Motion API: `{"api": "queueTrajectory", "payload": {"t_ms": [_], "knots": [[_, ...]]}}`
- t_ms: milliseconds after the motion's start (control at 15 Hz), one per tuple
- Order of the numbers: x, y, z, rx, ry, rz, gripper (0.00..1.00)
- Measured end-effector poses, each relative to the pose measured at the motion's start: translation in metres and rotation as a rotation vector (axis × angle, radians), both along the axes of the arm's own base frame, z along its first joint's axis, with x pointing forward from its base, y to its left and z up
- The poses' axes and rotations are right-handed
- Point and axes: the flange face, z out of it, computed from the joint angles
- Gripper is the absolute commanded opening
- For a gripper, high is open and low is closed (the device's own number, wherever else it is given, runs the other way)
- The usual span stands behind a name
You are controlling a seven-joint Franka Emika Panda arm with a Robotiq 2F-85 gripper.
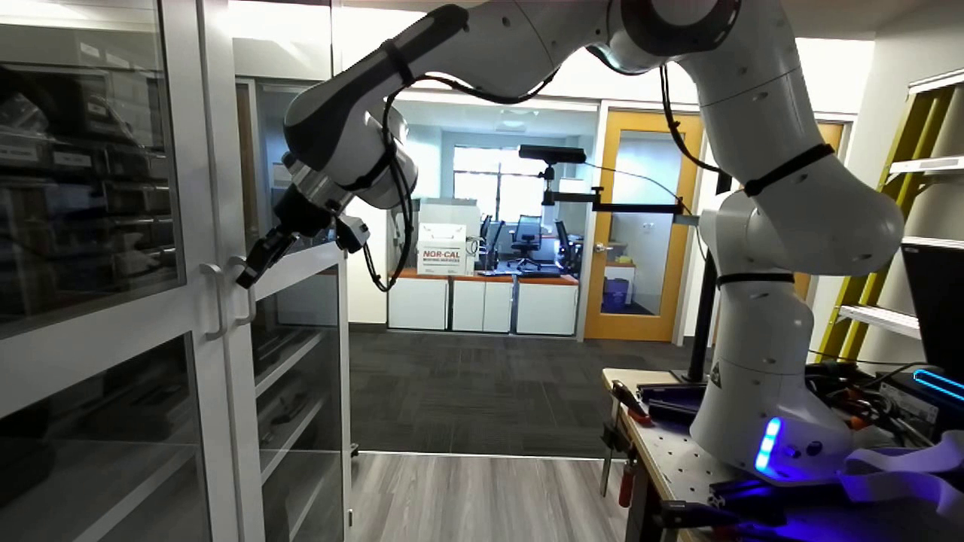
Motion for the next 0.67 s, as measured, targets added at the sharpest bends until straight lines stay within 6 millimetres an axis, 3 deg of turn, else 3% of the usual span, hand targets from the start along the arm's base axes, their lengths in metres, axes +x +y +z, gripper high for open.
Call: {"api": "queueTrajectory", "payload": {"t_ms": [600, 667], "knots": [[0.002, 0.016, -0.011, -0.206, 0.153, -0.121, 0.98], [0.0, 0.014, -0.009, -0.217, 0.177, -0.129, 0.99]]}}
